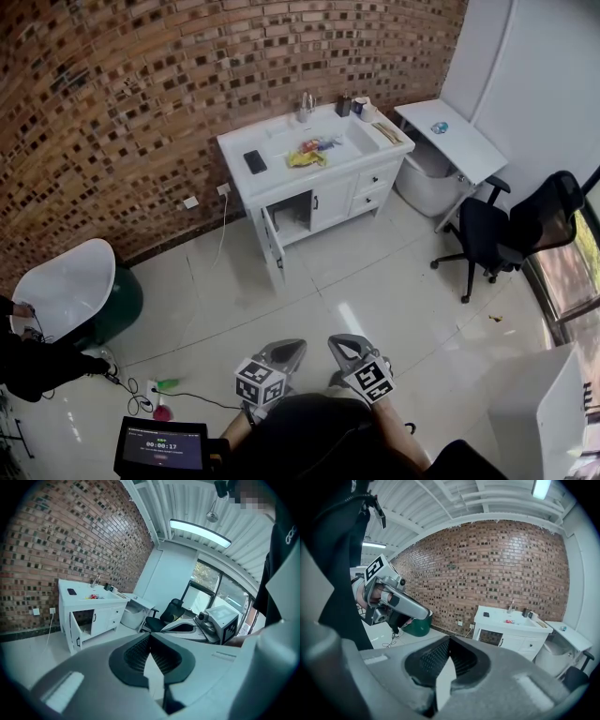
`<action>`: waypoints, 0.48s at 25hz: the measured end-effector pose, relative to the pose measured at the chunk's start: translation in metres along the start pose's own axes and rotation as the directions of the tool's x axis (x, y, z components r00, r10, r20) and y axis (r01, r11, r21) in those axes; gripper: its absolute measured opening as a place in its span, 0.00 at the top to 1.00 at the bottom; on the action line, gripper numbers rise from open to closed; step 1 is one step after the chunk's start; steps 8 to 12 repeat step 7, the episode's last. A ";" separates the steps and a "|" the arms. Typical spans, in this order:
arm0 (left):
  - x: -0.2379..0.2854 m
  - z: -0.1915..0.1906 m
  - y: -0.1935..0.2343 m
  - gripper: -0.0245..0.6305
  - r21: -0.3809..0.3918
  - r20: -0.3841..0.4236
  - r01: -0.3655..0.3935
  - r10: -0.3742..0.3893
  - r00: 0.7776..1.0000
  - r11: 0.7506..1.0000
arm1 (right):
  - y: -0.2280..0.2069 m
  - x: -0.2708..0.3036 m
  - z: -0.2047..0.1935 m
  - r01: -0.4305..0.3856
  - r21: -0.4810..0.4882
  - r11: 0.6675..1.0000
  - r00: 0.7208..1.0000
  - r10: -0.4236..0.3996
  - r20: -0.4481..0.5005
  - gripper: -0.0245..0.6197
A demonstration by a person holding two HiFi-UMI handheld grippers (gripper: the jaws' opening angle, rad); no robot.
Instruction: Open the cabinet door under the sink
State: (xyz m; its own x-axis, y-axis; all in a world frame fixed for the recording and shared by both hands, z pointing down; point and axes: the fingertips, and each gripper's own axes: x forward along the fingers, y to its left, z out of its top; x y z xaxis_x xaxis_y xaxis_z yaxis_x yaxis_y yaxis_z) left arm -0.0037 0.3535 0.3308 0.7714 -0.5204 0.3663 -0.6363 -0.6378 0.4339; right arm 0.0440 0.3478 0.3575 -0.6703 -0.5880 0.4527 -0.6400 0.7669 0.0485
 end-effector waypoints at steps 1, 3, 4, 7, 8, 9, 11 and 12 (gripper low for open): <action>0.000 0.000 0.000 0.94 0.000 0.000 0.001 -0.001 1.000 1.000 | 0.000 0.000 0.000 0.000 0.000 1.000 1.000 0.000 0.000 0.98; 0.000 -0.001 0.000 0.94 0.001 0.000 0.002 -0.002 1.000 1.000 | 0.001 0.000 -0.001 0.000 -0.001 1.000 1.000 0.000 0.000 0.98; 0.000 -0.001 0.000 0.94 0.001 -0.001 0.003 -0.003 1.000 1.000 | 0.001 0.000 -0.001 0.000 -0.001 1.000 1.000 0.000 0.000 0.98; 0.001 -0.002 0.001 0.94 0.003 -0.006 0.003 -0.003 1.000 1.000 | 0.000 0.001 -0.001 0.002 0.009 1.000 1.000 -0.002 0.004 0.98; 0.001 -0.002 0.001 0.94 0.003 -0.006 0.003 -0.003 1.000 1.000 | 0.000 0.001 -0.001 0.002 0.009 1.000 1.000 -0.002 0.004 0.98; 0.001 -0.002 0.001 0.94 0.003 -0.006 0.003 -0.003 1.000 1.000 | 0.000 0.001 -0.001 0.002 0.009 1.000 1.000 -0.002 0.004 0.98; 0.001 -0.002 0.001 0.94 0.003 -0.006 0.003 -0.003 1.000 1.000 | 0.000 0.001 -0.001 0.002 0.009 1.000 1.000 -0.002 0.004 0.98; 0.001 -0.002 0.001 0.94 0.003 -0.006 0.003 -0.003 1.000 1.000 | 0.000 0.001 -0.001 0.002 0.009 1.000 1.000 -0.002 0.004 0.98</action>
